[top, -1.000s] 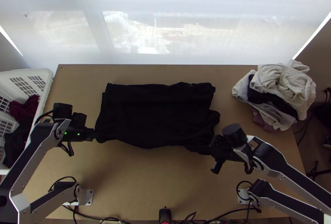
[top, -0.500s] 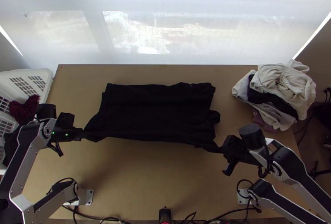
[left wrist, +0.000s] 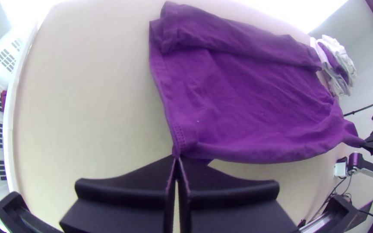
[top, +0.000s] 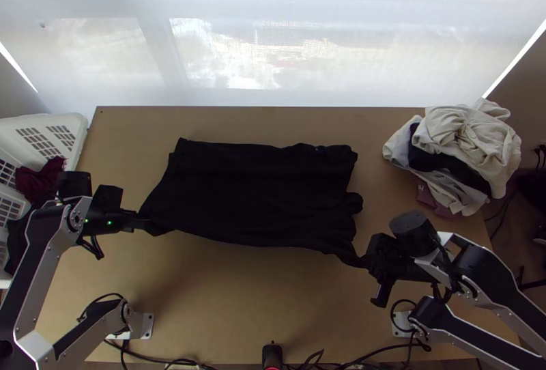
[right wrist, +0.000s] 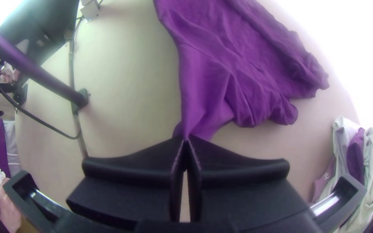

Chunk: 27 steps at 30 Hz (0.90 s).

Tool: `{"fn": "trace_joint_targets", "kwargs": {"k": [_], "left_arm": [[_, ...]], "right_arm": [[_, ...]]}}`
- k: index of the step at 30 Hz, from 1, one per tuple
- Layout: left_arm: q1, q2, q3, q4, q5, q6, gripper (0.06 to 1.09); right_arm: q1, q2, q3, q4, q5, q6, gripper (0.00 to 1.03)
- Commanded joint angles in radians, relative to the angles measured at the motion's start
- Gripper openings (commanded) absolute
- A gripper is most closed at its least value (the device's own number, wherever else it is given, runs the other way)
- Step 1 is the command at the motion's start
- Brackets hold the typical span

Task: Fold the t-shirt

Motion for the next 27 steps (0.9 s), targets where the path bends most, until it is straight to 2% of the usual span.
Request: {"fn": "trace_joint_targets", "kwargs": {"k": [1,8,14,27], "left_arm": [[-0.072,-0.065,0.043,-0.021,0.041,-0.031,0.09],[-0.084,-0.105,0.087,-0.052,0.040,-0.023,0.09],[-0.080,-0.102,0.090,-0.044,0.041,-0.017,0.09],[-0.034,-0.029,0.086,0.043,0.038,0.012,0.09]], "right_arm": [[0.059,0.061,0.090,-0.012,-0.008,0.020,0.03],[0.055,0.084,0.146,-0.004,-0.008,0.032,0.03],[0.001,0.070,0.138,0.009,-0.006,0.029,0.03],[-0.162,0.099,0.074,0.201,-0.006,0.003,0.03]]}}
